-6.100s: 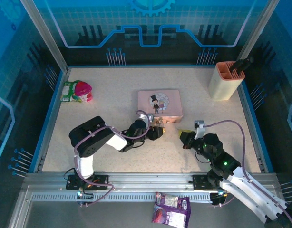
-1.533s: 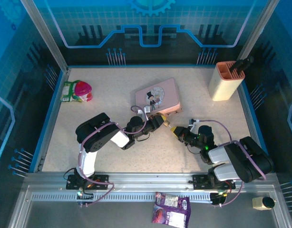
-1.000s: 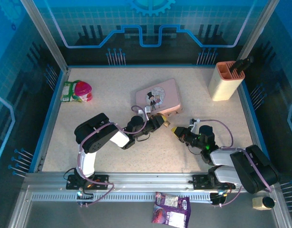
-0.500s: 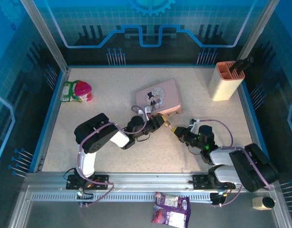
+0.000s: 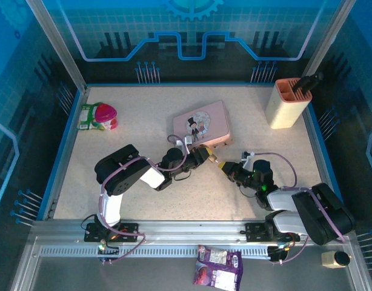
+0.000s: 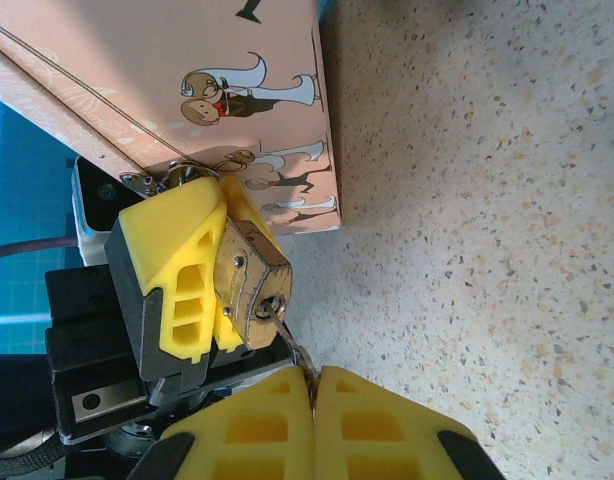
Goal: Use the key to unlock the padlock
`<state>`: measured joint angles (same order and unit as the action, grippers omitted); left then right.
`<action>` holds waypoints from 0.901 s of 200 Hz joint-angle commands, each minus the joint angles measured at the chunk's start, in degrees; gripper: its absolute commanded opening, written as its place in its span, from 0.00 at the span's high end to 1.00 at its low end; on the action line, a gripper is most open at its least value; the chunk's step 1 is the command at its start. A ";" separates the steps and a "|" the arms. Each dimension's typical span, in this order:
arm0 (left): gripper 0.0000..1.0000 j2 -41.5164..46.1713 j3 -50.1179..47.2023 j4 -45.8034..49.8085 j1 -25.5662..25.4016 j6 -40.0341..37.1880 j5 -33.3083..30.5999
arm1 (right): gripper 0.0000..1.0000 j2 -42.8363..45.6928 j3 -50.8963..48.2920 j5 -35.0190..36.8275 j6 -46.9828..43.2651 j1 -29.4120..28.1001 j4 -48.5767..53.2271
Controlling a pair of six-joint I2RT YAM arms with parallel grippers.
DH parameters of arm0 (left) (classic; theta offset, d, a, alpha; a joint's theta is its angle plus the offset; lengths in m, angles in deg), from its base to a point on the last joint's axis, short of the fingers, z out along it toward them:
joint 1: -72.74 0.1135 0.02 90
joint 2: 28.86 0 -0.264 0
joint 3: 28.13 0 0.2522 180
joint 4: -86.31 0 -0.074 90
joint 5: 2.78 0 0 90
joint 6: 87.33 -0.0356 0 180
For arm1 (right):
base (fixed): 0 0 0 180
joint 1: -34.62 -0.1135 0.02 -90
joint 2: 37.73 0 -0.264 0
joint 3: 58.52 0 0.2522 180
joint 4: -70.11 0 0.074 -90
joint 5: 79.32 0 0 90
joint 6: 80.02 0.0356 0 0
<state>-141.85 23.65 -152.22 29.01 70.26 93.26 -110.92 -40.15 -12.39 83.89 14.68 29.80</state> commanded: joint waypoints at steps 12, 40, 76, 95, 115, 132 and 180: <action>1.00 -1.00 -0.36 -3.02 -1.65 4.21 5.37 | 1.00 0.60 1.88 -0.36 -0.14 -0.14 -2.56; 1.00 -0.57 -0.27 -3.22 -1.70 3.33 5.74 | 1.00 0.34 1.99 -0.83 0.60 -0.02 -3.26; 1.00 -0.43 -0.63 -4.26 -1.66 2.60 5.78 | 1.00 -0.80 2.16 -1.66 1.73 0.06 -5.01; 1.00 -1.15 -0.75 -5.97 -1.70 2.78 5.73 | 1.00 -1.54 2.25 -2.58 2.40 0.09 -6.37; 1.00 -1.90 -0.85 -7.90 -1.64 3.11 5.81 | 1.00 -2.26 2.26 -2.96 3.10 0.14 -7.54; 1.00 -1.35 -1.06 -7.93 -1.63 2.89 5.82 | 1.00 -2.77 2.12 -3.08 3.26 0.25 -8.19; 1.00 -0.55 -1.19 -7.51 -1.55 1.64 5.92 | 1.00 -2.87 2.79 -4.13 2.99 1.00 -8.30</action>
<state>-142.53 22.86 -155.28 29.08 70.20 93.26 -113.52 -40.13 -14.73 86.71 14.83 26.35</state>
